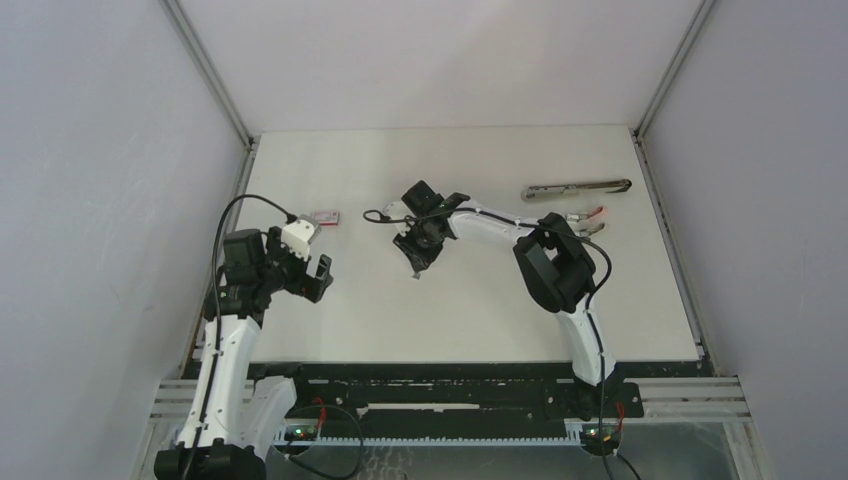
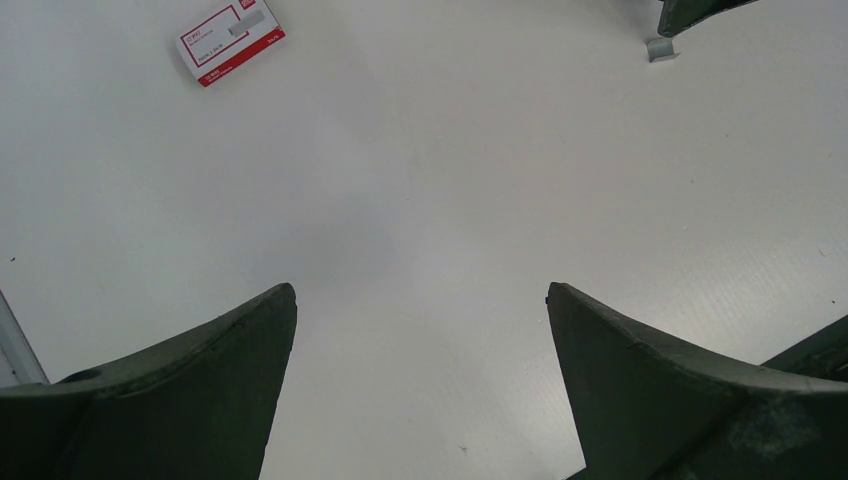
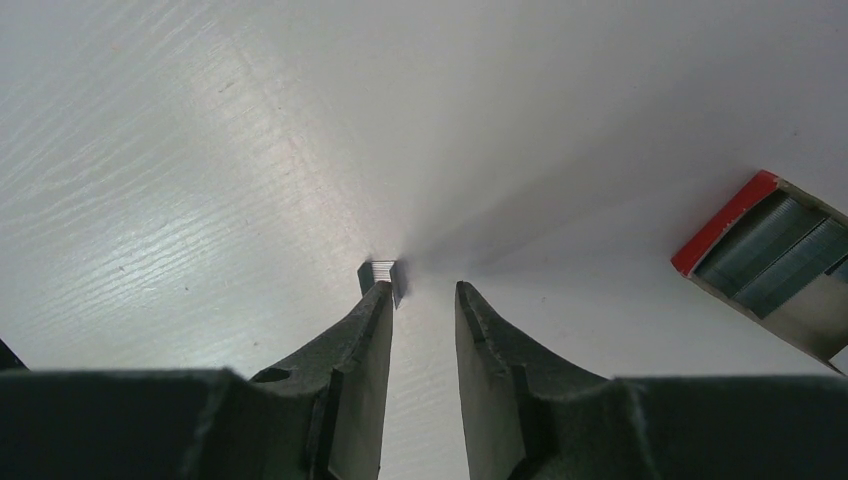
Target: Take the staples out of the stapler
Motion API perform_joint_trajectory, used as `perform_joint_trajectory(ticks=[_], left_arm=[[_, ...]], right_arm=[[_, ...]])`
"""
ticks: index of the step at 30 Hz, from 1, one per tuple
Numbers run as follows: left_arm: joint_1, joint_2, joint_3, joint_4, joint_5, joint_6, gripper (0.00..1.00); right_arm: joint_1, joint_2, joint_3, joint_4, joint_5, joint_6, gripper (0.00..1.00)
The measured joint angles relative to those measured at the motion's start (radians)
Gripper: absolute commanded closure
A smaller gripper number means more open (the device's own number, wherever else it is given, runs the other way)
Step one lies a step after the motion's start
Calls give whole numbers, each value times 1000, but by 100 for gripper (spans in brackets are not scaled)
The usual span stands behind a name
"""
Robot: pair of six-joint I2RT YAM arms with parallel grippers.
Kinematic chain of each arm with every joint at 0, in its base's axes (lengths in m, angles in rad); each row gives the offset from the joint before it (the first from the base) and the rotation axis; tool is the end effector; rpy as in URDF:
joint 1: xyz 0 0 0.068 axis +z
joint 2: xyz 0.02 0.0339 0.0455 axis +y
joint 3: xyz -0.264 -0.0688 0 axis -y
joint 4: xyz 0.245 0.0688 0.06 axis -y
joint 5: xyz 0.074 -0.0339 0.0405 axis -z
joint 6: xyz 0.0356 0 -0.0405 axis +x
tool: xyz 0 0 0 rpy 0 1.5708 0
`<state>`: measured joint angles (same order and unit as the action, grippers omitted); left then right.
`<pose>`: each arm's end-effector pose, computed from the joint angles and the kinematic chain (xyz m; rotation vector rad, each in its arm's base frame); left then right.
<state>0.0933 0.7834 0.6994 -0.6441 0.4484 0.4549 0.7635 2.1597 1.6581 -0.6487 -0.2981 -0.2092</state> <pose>0.1620 -0.0003 0.2684 0.6199 2.1343 -0.2171 0.3210 0.3218 0.1692 -1.3707 2.4030 0.5608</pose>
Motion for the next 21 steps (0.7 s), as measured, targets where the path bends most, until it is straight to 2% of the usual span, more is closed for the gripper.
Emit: perform_joint_trajectory(ticks=[21], left_arm=[[0, 0, 0, 0, 0, 0, 0]], right_arm=[[11, 27, 21, -19, 0, -13, 78]])
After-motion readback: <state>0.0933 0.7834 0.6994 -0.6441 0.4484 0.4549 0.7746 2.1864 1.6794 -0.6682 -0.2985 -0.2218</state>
